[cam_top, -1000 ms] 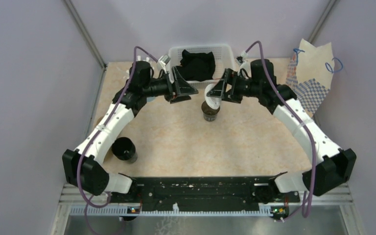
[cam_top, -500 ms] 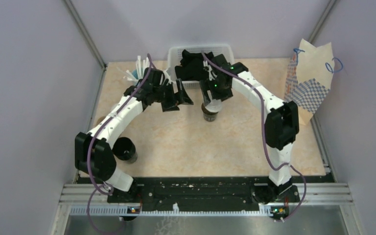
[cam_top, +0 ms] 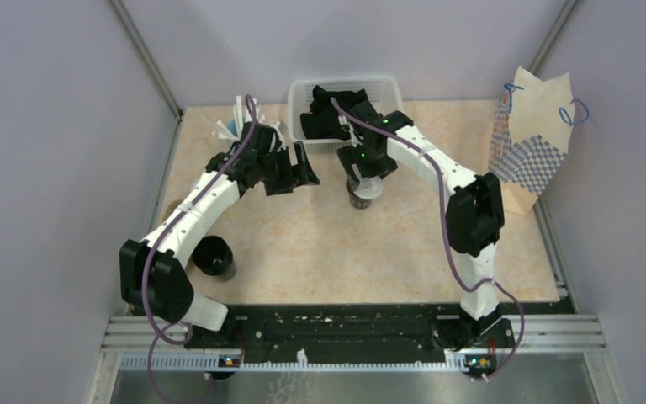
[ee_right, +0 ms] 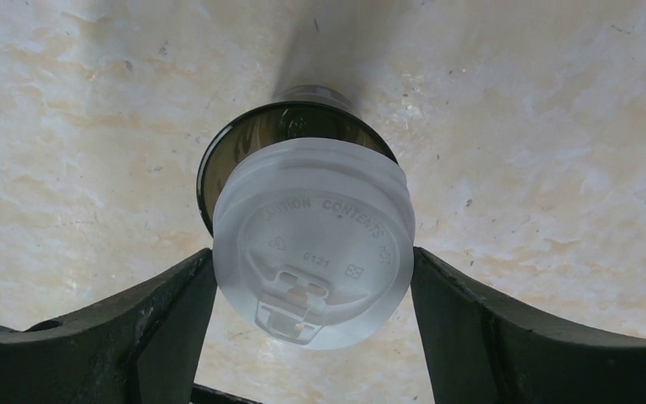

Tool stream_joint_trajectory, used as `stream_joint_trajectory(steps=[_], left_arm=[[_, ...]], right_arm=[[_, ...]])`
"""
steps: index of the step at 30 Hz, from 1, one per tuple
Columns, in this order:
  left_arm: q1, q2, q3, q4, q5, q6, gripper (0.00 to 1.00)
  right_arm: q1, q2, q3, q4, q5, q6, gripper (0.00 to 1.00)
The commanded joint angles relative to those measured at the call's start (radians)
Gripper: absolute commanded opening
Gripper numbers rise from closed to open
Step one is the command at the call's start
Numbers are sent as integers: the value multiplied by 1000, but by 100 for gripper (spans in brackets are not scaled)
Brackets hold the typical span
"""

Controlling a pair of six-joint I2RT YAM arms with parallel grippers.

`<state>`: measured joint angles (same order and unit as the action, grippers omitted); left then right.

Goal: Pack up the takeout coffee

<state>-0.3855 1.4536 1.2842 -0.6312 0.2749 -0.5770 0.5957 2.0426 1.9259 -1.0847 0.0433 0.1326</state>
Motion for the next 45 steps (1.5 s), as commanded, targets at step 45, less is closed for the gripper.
stream_joint_trajectory(steps=[45], left_arm=[[23,-19,-13,15,39,37,90]], right_arm=[[8,55,109,16,-12,-9,86]])
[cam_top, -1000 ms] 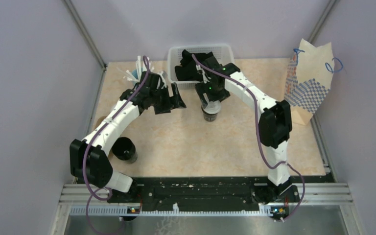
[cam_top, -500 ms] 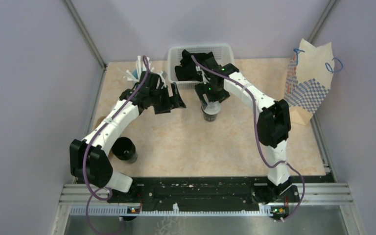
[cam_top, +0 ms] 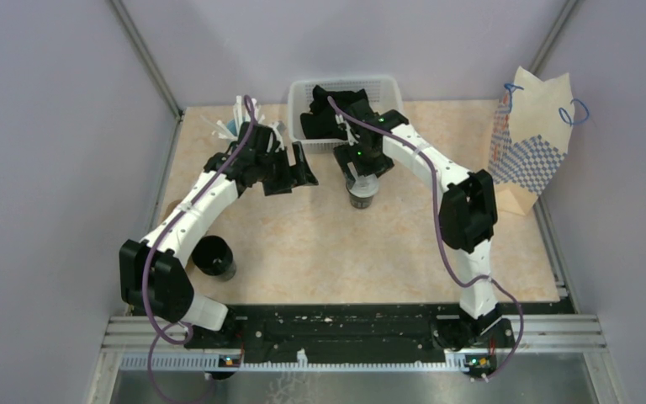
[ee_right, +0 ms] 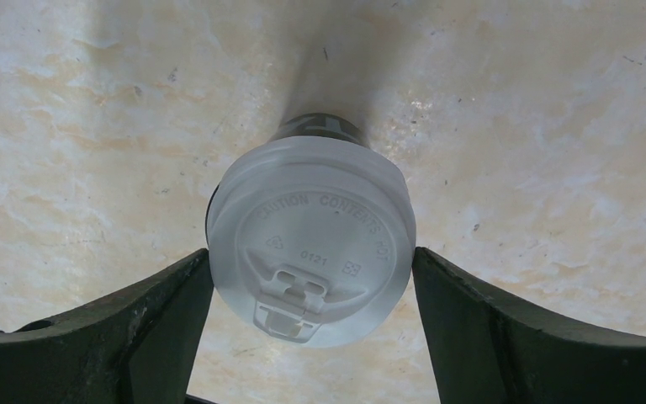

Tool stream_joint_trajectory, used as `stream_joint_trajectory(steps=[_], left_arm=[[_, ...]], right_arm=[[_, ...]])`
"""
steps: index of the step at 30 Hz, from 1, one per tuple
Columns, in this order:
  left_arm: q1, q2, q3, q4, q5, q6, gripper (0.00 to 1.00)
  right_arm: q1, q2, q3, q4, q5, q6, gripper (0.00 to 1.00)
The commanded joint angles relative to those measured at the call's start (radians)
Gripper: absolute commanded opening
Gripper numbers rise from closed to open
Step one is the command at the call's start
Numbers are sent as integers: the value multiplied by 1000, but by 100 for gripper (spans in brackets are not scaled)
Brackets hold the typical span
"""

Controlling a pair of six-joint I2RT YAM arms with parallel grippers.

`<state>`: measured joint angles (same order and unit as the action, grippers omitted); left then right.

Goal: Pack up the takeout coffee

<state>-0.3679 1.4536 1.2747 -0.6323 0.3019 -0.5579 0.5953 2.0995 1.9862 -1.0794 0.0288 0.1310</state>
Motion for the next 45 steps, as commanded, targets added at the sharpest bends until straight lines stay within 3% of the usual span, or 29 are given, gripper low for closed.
stream_joint_trajectory(steps=[1,19,26,31,35,39,45], left_arm=[[7,-18,-1,16,12,18,90],[8,-14,-12,26,41,17,90],[6,15,-2,69,147,-6,92],[-1,82,9,171,277,-77,94],[-16,188,59,249,351,-146,94],[-36,299,127,296,367,-229,92],[-43,404,145,355,383,-301,88]], right_arm=[[9,-6,48,10,2,-7,86],[9,-69,-5,38,31,1,98],[2,-138,46,9,7,36,99],[-114,-279,-128,153,-166,114,99],[-273,-349,-355,356,-482,246,97],[-353,-323,-457,490,-607,322,93],[-414,-206,-460,552,-724,326,79]])
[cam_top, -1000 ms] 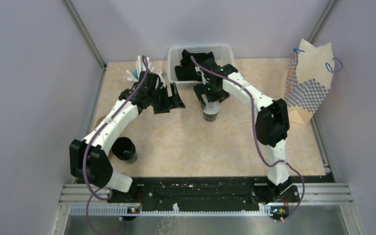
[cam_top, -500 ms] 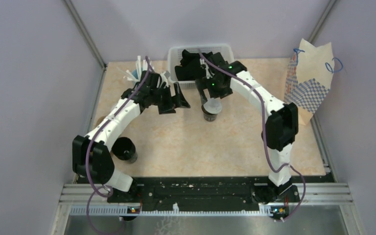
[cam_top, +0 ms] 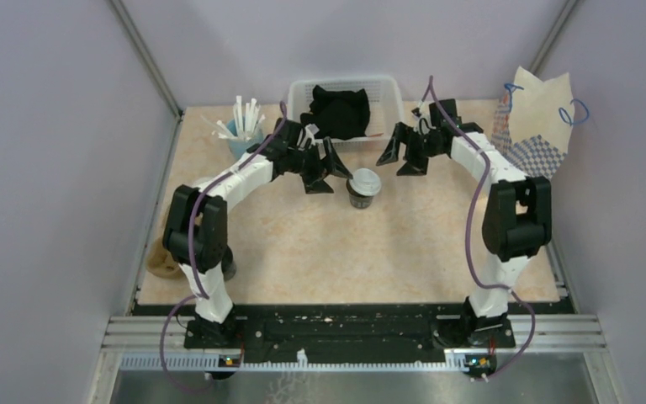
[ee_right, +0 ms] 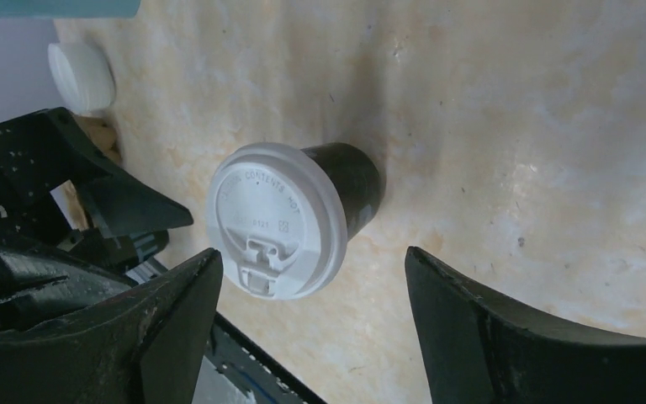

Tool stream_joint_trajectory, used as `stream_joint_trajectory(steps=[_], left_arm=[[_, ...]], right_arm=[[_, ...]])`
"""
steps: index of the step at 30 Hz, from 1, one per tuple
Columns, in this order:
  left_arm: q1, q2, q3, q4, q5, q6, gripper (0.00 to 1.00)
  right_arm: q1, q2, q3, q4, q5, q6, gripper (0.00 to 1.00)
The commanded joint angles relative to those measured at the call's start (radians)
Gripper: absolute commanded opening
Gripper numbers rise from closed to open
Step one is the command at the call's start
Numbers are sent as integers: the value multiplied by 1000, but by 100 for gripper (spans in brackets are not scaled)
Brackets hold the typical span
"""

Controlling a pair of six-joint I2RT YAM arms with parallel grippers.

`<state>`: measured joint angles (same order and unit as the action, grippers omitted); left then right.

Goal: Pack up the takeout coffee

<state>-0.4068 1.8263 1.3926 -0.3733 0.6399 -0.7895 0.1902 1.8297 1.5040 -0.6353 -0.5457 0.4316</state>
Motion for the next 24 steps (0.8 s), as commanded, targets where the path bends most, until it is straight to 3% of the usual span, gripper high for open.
stream_joint_trajectory(steps=[1,5,14,24], left_arm=[[-4,42,24,112,56,-77,89],[-9,76,16,173,97,-116,89],[-10,104,21,184,88,-117,78],[-15,121,26,186,82,-112,77]], right_arm=[[-8,82,30,115,-171,26,77],[-8,126,48,137,-198,25,74],[7,169,63,146,-215,21,62],[8,167,57,154,-249,23,56]])
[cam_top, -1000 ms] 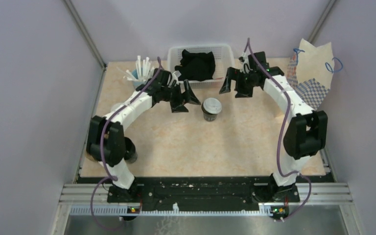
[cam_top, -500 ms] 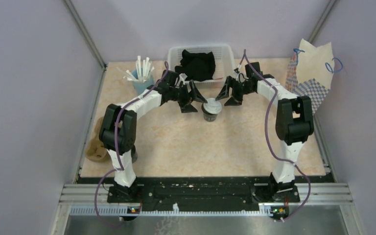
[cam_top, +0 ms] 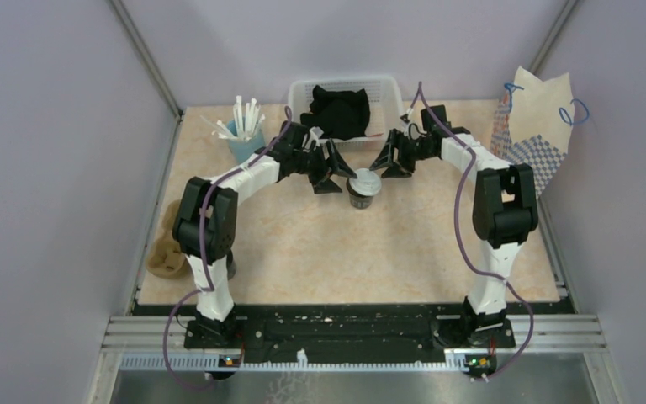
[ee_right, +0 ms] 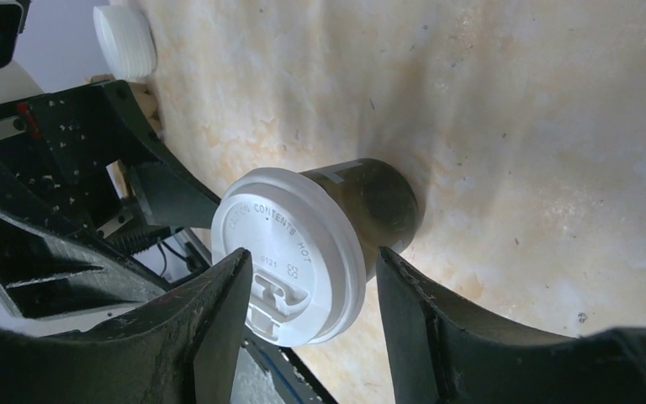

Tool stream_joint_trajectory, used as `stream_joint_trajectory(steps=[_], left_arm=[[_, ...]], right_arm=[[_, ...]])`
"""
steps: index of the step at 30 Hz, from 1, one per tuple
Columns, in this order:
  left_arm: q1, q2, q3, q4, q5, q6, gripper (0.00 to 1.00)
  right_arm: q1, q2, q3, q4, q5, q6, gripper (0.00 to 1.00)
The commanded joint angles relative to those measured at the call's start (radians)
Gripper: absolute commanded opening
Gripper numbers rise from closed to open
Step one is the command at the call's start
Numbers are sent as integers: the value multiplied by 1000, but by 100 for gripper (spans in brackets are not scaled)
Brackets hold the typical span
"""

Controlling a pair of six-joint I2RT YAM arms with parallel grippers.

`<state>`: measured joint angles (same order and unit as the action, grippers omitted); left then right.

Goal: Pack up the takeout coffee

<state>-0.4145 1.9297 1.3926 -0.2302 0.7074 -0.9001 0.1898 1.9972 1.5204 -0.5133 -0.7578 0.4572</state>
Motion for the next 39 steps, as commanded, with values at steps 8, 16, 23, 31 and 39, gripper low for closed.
stream_joint_trajectory(steps=[8,16,23,31,39], left_arm=[[-16,31,33,54,14,-7,76],[-18,35,34,64,6,-12,75],[-22,31,29,66,-3,-13,73],[-27,39,29,67,-10,-14,72],[-31,47,44,56,-41,-5,64]], right_arm=[[16,0,37,45,-72,12,52],[20,-8,34,48,-86,16,47],[22,-36,12,60,-95,26,47],[26,-63,-18,74,-101,42,47],[27,-73,-4,70,-97,47,47]])
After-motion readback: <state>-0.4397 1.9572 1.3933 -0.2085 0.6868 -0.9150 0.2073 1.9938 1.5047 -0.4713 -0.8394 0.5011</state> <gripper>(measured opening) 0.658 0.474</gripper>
